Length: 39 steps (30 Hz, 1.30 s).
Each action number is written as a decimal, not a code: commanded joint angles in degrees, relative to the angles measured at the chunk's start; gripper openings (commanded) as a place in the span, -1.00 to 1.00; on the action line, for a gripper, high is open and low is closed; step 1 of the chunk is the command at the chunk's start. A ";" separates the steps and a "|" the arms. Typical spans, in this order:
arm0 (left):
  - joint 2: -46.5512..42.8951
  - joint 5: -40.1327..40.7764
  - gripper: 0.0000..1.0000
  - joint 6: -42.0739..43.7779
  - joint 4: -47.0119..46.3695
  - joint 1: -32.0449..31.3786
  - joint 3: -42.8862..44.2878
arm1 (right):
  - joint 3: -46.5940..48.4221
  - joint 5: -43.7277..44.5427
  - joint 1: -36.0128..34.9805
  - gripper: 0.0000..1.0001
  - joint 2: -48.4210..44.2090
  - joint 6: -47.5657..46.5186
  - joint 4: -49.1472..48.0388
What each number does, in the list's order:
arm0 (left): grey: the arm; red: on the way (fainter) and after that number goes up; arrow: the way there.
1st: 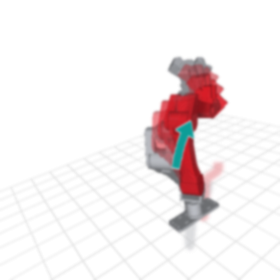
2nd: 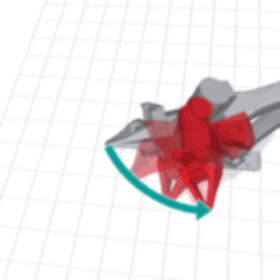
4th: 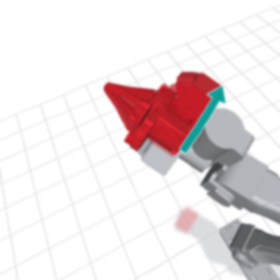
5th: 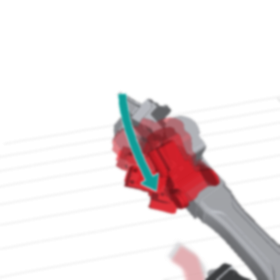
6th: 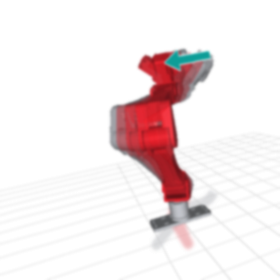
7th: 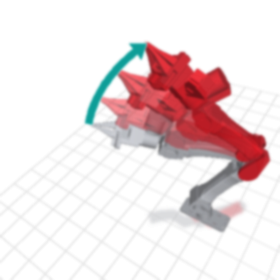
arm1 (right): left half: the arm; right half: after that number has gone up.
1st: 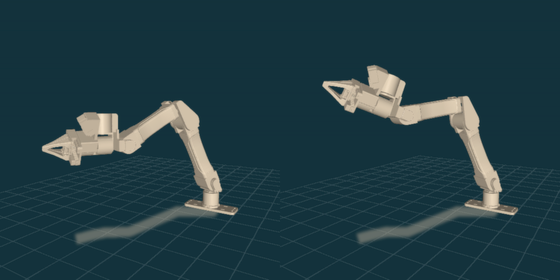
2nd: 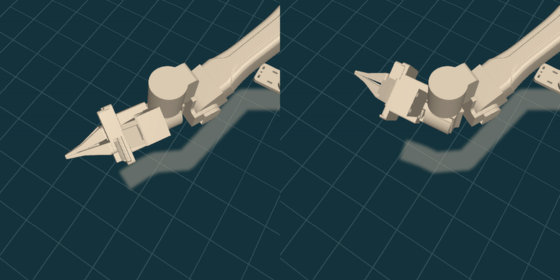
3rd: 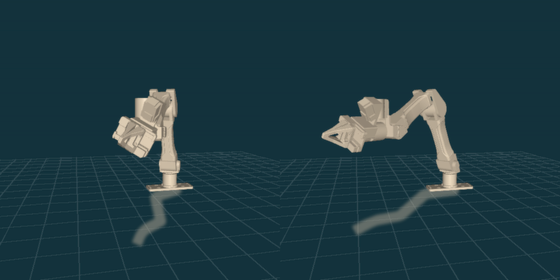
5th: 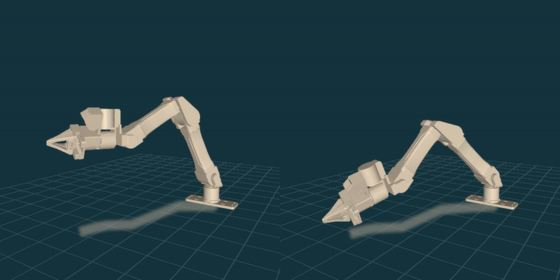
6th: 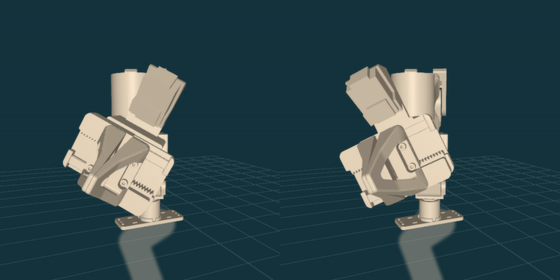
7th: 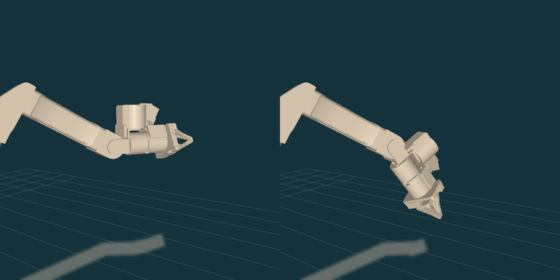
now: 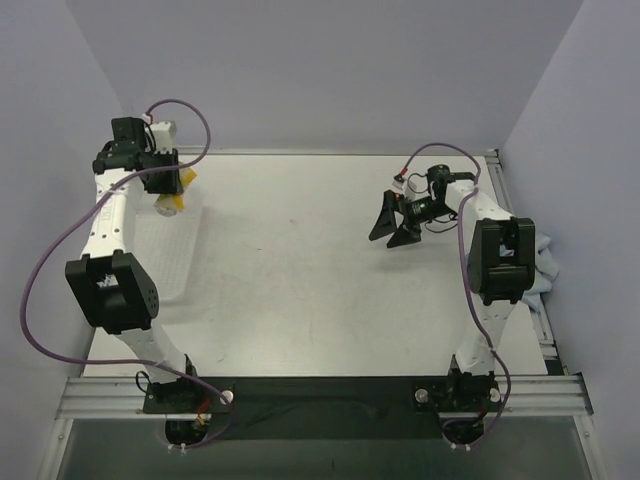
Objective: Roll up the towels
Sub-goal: Place the rolled towel into the container
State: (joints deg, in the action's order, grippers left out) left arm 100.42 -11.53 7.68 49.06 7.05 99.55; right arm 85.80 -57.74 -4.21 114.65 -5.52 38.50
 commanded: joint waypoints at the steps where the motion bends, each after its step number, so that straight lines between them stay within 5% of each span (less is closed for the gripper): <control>1: 5.48 9.59 -1.00 -5.22 1.65 2.96 3.02 | -0.37 0.87 0.51 1.00 -2.06 -1.43 3.69; 24: 21.83 8.63 -0.90 -5.31 -5.29 4.11 -1.99 | -6.17 -1.24 2.62 1.00 -3.82 -3.71 4.21; 39: 22.45 5.55 0.25 -4.96 -6.34 4.90 -4.10 | -6.08 -1.50 3.06 1.00 -3.91 -3.62 4.39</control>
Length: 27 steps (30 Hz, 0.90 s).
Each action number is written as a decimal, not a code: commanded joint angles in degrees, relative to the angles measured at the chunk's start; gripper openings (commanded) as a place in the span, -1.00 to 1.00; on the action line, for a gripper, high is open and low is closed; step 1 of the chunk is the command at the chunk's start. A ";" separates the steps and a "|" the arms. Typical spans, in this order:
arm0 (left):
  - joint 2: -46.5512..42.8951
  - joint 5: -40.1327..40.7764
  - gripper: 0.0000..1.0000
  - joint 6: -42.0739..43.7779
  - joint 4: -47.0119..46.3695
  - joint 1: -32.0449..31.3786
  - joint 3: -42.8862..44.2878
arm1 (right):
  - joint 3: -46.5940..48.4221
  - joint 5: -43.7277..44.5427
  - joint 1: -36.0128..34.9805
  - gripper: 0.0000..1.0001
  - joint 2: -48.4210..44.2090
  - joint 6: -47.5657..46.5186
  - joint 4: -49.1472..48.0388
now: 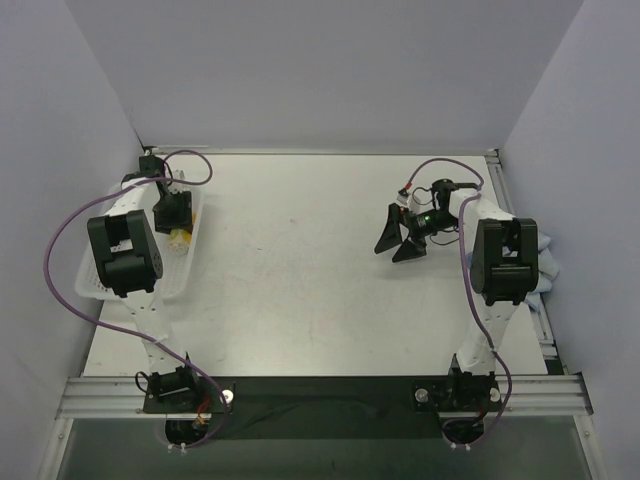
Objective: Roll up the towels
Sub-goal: Place the rolled towel into the container
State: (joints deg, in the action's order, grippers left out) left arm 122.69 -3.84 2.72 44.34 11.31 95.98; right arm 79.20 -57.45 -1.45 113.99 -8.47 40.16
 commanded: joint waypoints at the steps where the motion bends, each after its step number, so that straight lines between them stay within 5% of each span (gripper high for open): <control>1: -0.08 -2.23 0.32 0.00 -1.36 0.73 -0.54 | 0.78 -1.87 0.31 1.00 -3.08 -0.58 2.73; 5: -1.75 -2.23 0.47 0.53 -0.31 0.99 -0.27 | 1.40 -2.23 0.31 1.00 -3.08 -0.50 2.90; 11: -6.05 -1.53 0.95 2.90 2.51 1.35 1.49 | 3.06 -0.74 0.31 1.00 -4.48 -0.58 3.25; 27: -17.13 -3.19 0.95 9.84 7.78 1.26 7.37 | 12.65 19.10 7.07 1.00 -8.96 -6.29 12.30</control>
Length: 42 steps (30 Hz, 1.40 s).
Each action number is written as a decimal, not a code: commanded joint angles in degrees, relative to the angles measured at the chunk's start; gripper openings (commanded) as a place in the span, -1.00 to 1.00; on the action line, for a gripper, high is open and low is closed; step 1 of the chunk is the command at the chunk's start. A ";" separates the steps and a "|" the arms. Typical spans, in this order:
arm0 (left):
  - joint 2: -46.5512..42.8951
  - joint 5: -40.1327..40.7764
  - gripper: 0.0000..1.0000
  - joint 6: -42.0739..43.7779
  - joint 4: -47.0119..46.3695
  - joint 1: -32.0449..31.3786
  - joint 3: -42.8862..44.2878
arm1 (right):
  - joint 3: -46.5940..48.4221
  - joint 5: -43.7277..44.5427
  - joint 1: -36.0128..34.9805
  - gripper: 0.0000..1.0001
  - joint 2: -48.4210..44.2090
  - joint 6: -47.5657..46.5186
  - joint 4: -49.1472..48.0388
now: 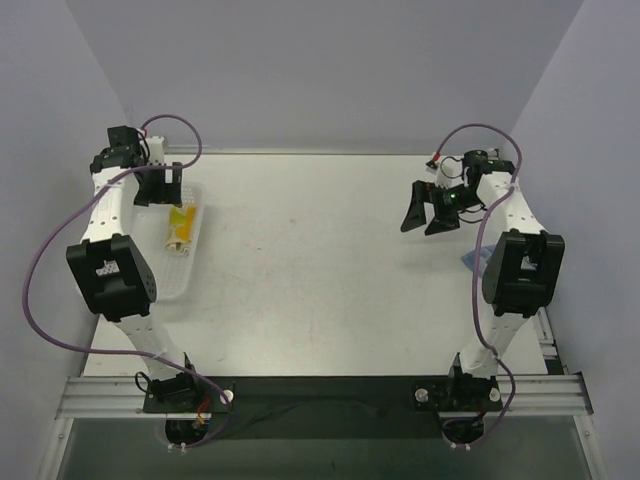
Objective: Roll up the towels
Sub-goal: Place the rolled towel into the container
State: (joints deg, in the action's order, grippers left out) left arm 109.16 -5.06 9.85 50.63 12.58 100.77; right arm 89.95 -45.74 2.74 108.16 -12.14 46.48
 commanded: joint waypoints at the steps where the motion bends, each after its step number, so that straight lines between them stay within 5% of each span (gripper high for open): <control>1: -3.96 -1.88 0.95 2.90 1.49 -0.45 2.50 | 1.72 8.37 3.66 1.00 -3.39 -2.89 5.99; 6: -1.87 0.48 0.82 0.62 1.75 -0.54 1.01 | -0.39 8.74 9.82 0.98 -4.71 -4.21 7.22; 8: -0.01 0.05 0.62 0.00 1.93 0.60 0.48 | -1.62 8.30 10.52 0.98 -5.32 -4.47 7.57; 13: 4.47 -8.91 0.51 0.17 2.10 3.86 -0.49 | -3.38 8.21 10.97 0.97 -5.94 -5.35 8.01; 24: 9.22 -7.60 -0.09 1.67 2.01 2.28 -1.28 | -4.17 6.71 12.11 0.95 -4.89 -5.52 8.54; 42: 5.18 -8.65 0.00 3.95 1.84 0.96 -3.48 | -1.53 6.54 12.29 0.94 -3.22 -5.70 9.68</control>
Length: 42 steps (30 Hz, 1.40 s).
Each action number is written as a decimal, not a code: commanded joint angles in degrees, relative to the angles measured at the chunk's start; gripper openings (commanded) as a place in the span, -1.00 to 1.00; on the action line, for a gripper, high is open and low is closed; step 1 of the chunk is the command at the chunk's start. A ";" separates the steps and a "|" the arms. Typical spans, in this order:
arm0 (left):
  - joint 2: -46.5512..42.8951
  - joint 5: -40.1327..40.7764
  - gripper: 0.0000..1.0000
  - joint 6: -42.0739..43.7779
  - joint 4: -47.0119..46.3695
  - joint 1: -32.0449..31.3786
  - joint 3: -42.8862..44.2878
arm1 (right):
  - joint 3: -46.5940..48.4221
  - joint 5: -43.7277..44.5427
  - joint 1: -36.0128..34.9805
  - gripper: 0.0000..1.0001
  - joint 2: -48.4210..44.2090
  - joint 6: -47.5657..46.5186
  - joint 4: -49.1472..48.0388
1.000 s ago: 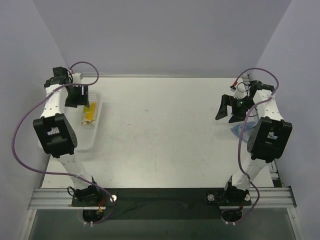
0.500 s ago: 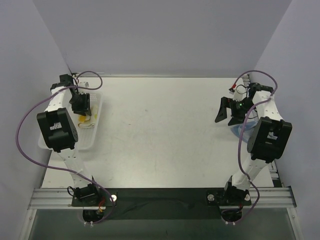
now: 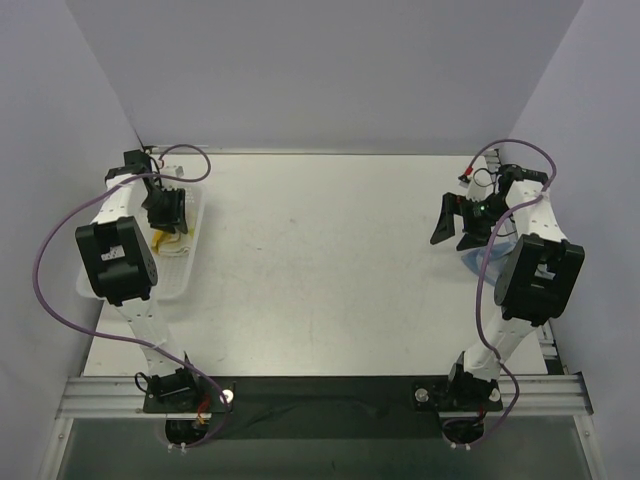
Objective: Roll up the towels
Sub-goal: Place the rolled towel into the container
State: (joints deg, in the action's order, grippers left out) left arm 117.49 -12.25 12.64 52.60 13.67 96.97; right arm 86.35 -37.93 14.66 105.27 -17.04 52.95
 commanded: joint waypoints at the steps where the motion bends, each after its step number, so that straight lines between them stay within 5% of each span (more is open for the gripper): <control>1: -3.15 -1.20 -0.01 1.15 -0.04 -0.14 0.33 | 1.99 -1.27 0.37 0.94 -0.33 -0.80 3.30; 10: -4.11 -1.02 -0.04 1.42 0.05 -1.19 -0.38 | 1.90 -1.62 0.37 0.94 -0.16 -0.72 3.57; 16: -6.66 1.87 0.21 0.54 -0.22 -1.98 0.24 | 1.20 -2.06 0.37 0.94 -0.16 -0.54 3.65; 25: -5.61 -0.57 -0.07 1.94 0.22 -3.83 0.42 | 1.02 -2.32 0.38 0.94 0.02 -0.36 3.57; 39: 4.06 4.95 0.08 -0.78 0.14 -3.91 2.70 | 1.19 -2.50 0.37 0.93 0.63 0.43 3.74; 42: 4.15 4.52 -0.15 -0.52 0.31 -3.92 2.70 | 1.37 -2.50 0.29 0.93 0.90 0.43 3.65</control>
State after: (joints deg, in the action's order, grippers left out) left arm 121.78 -8.21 12.53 52.75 9.82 97.01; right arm 86.59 -39.27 14.66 105.78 -16.64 53.45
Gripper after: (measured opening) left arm 0.458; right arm 0.968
